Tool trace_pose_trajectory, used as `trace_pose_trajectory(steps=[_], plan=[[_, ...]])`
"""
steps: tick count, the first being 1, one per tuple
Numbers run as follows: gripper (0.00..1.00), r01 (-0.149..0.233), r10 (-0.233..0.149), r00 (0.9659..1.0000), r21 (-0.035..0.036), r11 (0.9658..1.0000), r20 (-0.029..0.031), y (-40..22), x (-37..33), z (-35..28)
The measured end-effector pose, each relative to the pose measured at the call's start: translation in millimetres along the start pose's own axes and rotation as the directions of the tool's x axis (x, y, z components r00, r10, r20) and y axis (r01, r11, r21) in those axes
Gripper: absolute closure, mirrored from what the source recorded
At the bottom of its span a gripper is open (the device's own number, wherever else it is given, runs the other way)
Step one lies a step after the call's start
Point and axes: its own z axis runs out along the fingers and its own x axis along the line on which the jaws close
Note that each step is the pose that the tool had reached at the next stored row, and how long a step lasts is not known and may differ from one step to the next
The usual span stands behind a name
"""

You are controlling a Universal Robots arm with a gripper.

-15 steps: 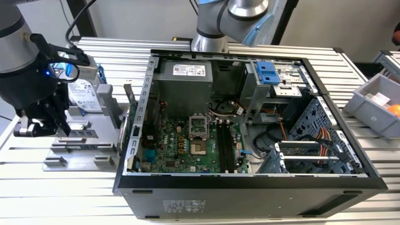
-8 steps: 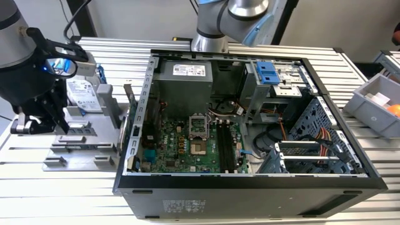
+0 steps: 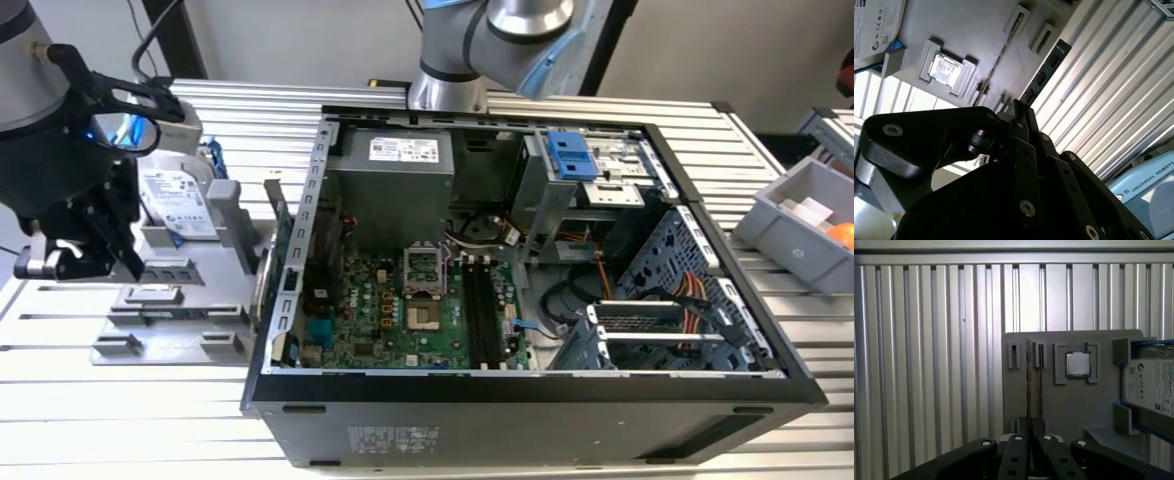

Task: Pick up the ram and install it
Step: 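Pick up the ram and move it above insertion slot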

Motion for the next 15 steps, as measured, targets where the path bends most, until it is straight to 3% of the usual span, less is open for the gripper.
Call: trace_pose_trajectory(steps=[15], plan=[[1.00,0.000,0.000,1.0000,0.0000,1.0000,0.0037,0.4,-0.3,-15.4]])
